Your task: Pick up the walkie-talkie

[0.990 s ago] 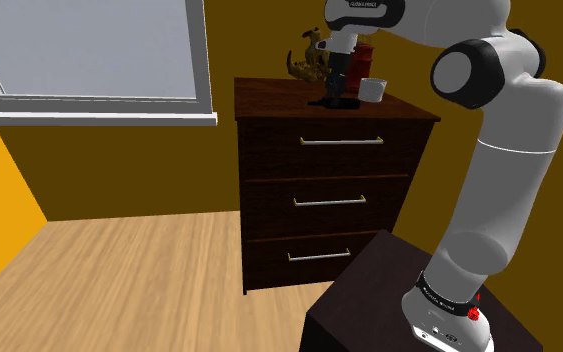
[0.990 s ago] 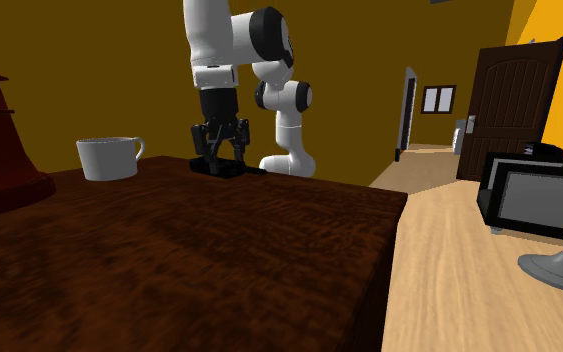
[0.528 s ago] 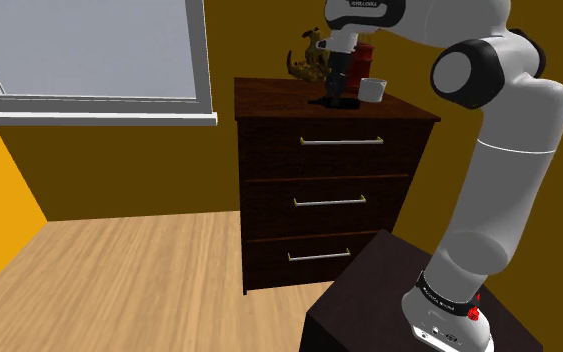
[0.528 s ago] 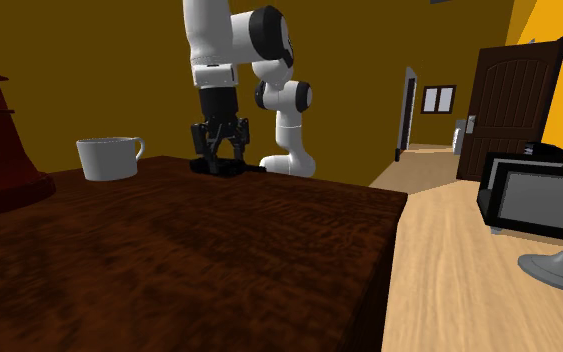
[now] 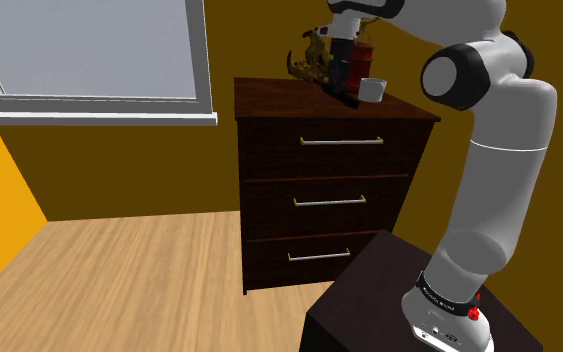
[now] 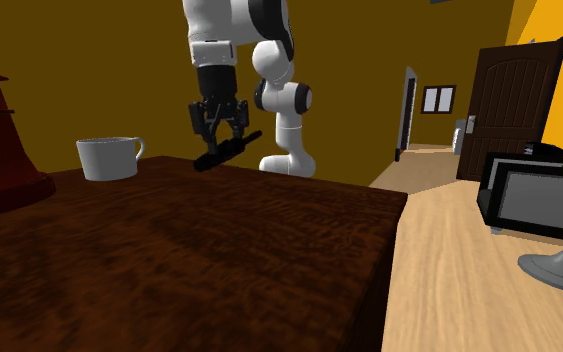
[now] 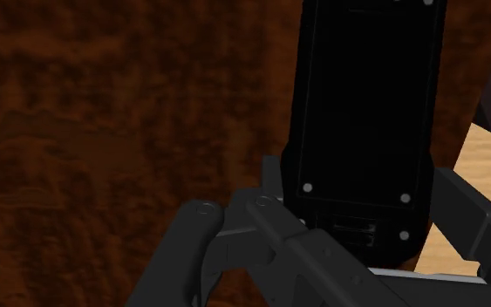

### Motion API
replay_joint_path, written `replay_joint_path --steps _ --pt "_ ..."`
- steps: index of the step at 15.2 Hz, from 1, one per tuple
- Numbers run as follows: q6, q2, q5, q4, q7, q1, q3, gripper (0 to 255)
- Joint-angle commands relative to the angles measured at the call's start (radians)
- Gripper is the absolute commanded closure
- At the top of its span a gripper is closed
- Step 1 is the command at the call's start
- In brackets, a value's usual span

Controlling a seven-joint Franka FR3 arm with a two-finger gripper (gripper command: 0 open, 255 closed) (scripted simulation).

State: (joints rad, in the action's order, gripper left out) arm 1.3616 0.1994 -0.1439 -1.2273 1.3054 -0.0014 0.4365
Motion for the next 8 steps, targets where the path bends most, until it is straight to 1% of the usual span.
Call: replay_joint_path --steps 1,6,8 --pt "-0.035 0.016 -0.008 0.049 0.002 -0.008 0.002 255" --pt "-0.138 0.080 -0.041 0.211 0.007 -0.039 0.007 255" --pt "-0.141 0.082 -0.042 0.216 0.007 -0.040 0.007 255"
